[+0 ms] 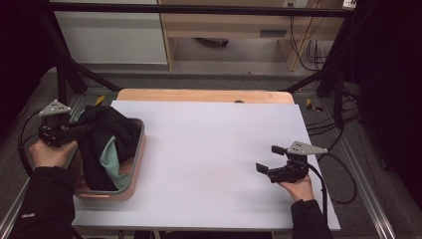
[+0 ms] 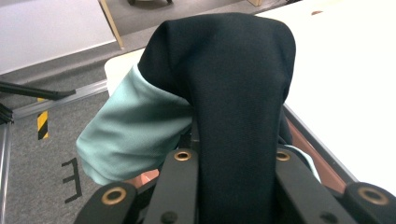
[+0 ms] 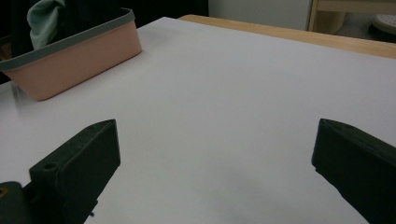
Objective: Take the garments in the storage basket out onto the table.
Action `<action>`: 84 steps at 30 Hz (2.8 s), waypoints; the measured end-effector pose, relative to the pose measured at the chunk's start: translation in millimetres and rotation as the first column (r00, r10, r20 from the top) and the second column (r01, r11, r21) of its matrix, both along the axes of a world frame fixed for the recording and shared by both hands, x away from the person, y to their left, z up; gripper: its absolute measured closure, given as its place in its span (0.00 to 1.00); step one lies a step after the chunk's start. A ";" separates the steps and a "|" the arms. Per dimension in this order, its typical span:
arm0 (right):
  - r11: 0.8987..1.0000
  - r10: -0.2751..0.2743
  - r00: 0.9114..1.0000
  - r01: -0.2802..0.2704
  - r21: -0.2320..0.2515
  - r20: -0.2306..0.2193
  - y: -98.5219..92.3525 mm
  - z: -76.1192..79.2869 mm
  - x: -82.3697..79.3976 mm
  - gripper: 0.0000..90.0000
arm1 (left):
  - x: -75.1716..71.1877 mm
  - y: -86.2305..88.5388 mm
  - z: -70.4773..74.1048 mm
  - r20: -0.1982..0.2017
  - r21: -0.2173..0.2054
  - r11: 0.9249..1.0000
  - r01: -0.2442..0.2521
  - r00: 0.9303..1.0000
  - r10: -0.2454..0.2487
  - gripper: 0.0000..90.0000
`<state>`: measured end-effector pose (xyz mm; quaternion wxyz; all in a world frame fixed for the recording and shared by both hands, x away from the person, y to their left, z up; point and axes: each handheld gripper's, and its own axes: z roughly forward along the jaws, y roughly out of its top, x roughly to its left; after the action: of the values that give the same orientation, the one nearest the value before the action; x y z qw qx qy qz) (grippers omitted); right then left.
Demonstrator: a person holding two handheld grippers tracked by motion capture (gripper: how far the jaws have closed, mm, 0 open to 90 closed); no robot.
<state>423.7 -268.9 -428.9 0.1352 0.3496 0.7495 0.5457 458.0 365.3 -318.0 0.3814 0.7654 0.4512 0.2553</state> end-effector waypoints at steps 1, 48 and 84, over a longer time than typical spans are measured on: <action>1.000 0.000 1.000 0.000 0.000 0.000 0.0 0.0 0.0 0.02 | -0.6 0.2 1.4 0.002 -0.002 1.000 0.004 1.000 -0.004 0.90; 1.000 0.000 1.000 0.000 -0.001 0.000 0.1 -0.3 0.3 0.02 | -21.9 5.5 52.7 0.086 -0.048 0.998 0.051 0.995 -0.047 0.90; 1.000 0.001 1.000 -0.001 -0.002 0.000 0.2 -0.1 0.1 0.02 | -27.8 -25.3 83.6 0.139 -0.085 0.985 0.153 0.980 -0.140 0.90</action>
<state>423.9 -268.7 -428.9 0.1354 0.3490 0.7501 0.5452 430.2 340.0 -234.4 0.4645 0.7588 0.3788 0.2549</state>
